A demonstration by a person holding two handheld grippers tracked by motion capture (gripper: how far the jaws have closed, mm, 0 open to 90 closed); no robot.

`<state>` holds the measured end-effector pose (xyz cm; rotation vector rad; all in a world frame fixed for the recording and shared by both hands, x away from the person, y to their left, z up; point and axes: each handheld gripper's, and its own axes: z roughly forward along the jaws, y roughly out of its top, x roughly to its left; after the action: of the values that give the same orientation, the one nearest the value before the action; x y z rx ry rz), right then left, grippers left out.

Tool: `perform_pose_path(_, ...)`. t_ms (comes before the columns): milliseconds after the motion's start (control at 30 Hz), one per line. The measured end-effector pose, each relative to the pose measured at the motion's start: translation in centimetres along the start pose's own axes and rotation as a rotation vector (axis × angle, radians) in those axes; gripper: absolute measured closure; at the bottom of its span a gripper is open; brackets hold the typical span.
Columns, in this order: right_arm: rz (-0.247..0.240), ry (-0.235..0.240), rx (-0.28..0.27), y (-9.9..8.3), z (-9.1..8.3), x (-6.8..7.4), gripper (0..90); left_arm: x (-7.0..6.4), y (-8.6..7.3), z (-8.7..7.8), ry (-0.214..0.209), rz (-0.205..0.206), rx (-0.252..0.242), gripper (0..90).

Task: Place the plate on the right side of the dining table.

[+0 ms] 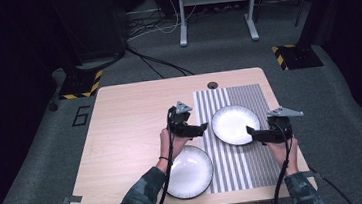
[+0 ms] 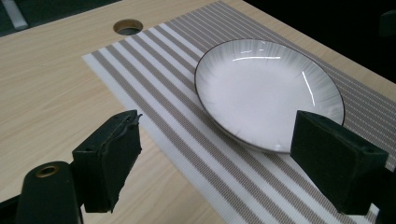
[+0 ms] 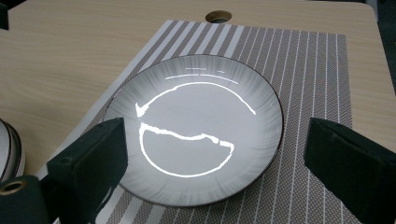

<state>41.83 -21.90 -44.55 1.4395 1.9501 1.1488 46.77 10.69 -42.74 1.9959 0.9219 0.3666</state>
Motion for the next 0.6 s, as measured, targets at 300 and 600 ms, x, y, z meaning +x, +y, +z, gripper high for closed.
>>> perform_pose_path(300,-0.070,-0.033,-0.005,-2.3,-2.5,1.1,4.4,2.1,-4.5,-4.3,0.053,-0.027,-0.029,15.4)
perform_pose_path(600,-0.081,-0.063,0.057,-6.0,-3.2,0.0,3.9,5.3,-9.8,-8.4,0.155,-0.058,0.012,12.7)
